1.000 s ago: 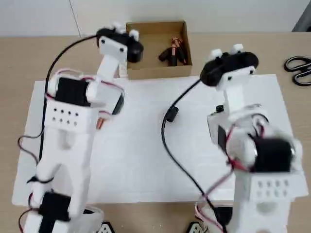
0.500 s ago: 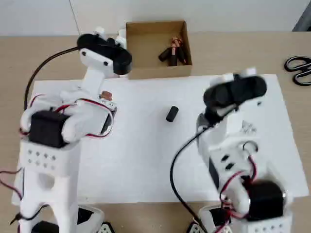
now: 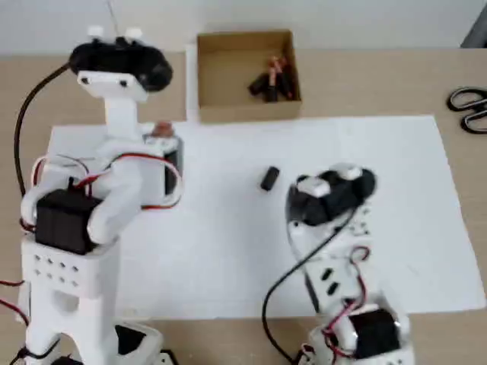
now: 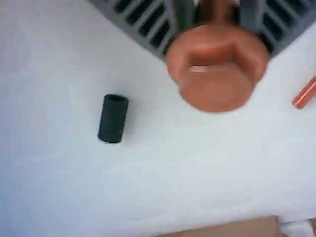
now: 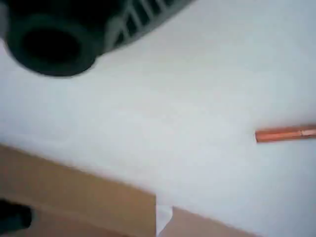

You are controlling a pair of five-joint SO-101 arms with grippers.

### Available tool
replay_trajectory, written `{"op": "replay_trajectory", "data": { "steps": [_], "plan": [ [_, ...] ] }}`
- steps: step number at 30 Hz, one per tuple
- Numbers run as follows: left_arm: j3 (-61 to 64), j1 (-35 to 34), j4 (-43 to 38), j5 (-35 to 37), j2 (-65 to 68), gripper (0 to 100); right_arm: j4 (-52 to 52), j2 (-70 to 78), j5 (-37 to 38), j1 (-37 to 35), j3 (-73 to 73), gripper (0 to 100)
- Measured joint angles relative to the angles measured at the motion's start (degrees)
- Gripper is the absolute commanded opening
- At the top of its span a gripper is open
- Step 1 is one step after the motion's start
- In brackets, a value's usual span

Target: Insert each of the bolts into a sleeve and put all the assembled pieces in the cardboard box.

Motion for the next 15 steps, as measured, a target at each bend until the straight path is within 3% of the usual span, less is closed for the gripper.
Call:
{"op": "replay_trajectory", "data": {
  "steps": [9,15],
  "plan": [
    [8.4,7.9,-23.4,5.4,-0.3,0,-4.0,-0.4,-3.6,-7.6,9.6,0.3],
    [8.4,8.2,-22.7,5.4,-10.1,0,-4.2,-0.4,-7.5,-8.7,10.6,0.3]
  ]
}}
